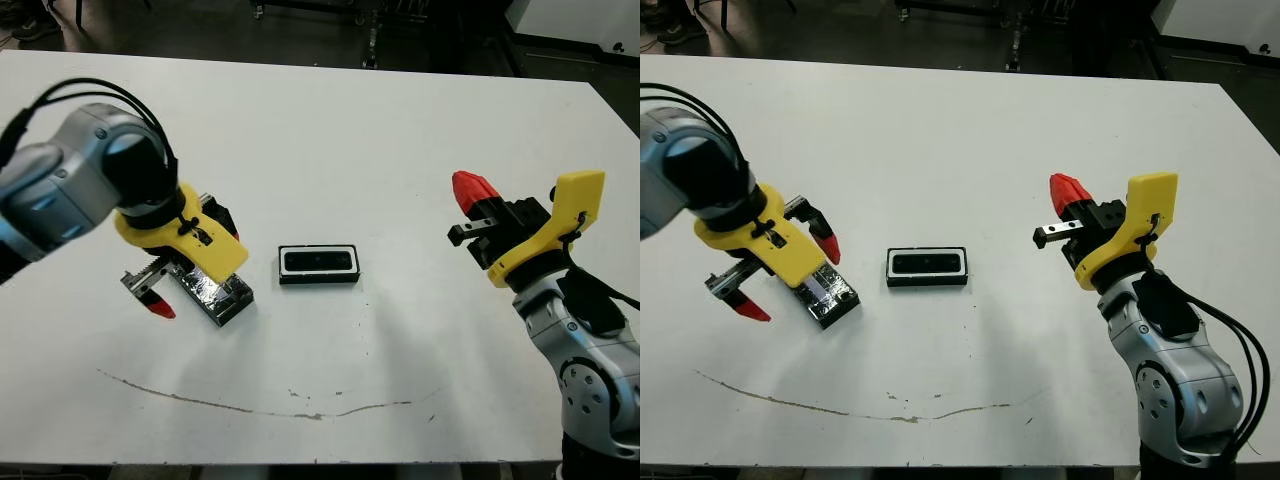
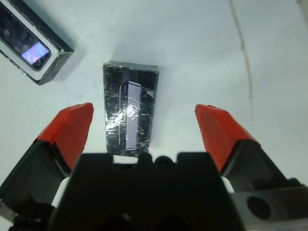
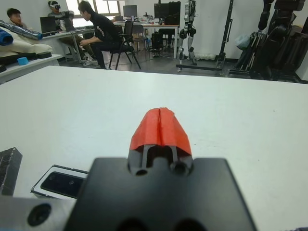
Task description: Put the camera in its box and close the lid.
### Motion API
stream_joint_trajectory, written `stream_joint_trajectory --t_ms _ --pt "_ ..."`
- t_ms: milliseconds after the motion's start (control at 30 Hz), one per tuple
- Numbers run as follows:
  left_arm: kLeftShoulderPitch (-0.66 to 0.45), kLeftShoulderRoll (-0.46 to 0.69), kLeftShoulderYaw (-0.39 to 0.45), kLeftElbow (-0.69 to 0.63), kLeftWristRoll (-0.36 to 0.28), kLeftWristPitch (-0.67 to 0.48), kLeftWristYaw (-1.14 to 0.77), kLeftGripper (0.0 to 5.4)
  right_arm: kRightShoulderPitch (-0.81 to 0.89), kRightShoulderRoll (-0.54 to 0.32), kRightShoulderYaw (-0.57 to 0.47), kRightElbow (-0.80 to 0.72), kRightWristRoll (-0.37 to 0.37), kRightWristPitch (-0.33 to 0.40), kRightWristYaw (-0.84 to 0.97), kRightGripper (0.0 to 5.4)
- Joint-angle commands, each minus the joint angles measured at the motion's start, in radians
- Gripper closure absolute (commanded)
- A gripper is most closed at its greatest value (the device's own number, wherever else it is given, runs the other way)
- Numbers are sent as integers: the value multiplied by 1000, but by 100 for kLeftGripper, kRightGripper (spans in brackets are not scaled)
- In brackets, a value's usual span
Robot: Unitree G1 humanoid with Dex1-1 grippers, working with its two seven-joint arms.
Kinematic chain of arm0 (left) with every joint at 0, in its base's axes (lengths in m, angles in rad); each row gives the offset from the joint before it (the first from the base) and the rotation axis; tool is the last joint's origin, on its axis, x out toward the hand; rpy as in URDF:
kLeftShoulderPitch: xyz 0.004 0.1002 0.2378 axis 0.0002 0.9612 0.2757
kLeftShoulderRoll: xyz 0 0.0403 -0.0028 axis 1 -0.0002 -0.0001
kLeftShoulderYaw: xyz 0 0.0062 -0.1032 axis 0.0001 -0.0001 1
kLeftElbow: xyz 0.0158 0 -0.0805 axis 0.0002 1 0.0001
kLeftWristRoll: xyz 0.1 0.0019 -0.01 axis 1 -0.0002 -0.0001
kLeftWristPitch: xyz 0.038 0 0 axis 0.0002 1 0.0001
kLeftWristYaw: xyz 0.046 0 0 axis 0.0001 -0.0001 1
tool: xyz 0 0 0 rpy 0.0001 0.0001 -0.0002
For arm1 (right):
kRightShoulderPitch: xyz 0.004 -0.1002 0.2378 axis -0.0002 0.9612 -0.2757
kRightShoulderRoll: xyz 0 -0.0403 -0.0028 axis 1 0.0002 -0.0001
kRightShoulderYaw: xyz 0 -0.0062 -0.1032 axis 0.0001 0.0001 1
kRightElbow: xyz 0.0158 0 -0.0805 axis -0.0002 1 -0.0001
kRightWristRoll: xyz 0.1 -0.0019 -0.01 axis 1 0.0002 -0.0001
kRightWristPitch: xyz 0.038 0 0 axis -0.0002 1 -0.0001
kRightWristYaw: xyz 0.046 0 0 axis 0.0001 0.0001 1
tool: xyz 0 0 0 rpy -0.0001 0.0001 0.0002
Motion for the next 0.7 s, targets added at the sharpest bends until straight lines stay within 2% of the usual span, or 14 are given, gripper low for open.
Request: stream_joint_trajectory --t_ms 33,267,700 --pt "37 -23 40 20 40 -18 -2 0 11 -8 4 -1 -4 9 -7 538" --pt "64 -37 72 35 62 -45 -2 0 17 -8 13 -3 -5 12 -12 538" --pt "77 -61 79 90 93 -79 -2 0 31 2 12 -15 4 20 -25 538"
